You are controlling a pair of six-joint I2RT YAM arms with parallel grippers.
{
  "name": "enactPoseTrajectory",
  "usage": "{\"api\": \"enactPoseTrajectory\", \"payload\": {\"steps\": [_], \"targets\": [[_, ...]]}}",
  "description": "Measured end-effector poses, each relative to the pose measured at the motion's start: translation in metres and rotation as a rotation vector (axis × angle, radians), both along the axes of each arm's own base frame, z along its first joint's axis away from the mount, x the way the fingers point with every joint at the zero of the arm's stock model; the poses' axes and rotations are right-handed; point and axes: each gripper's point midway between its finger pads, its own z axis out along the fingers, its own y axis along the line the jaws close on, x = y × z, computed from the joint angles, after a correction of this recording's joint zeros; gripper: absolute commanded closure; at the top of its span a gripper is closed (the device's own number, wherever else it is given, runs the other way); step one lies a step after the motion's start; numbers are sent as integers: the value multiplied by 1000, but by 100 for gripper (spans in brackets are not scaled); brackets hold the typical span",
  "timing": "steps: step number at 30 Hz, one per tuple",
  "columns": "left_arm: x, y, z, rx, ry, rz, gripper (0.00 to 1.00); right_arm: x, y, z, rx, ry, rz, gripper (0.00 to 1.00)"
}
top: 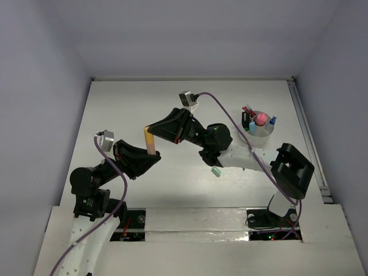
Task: Sort the stationery into containers
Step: Close the pen cap on the pen.
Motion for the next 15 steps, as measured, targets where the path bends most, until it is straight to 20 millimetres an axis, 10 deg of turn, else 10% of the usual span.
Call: {"api": "enactPoseTrajectory", "payload": {"steps": [15], "targets": [[-1,1,0,46,23,6,100,-2,-4,-4,-1,10,-14,100]]}}
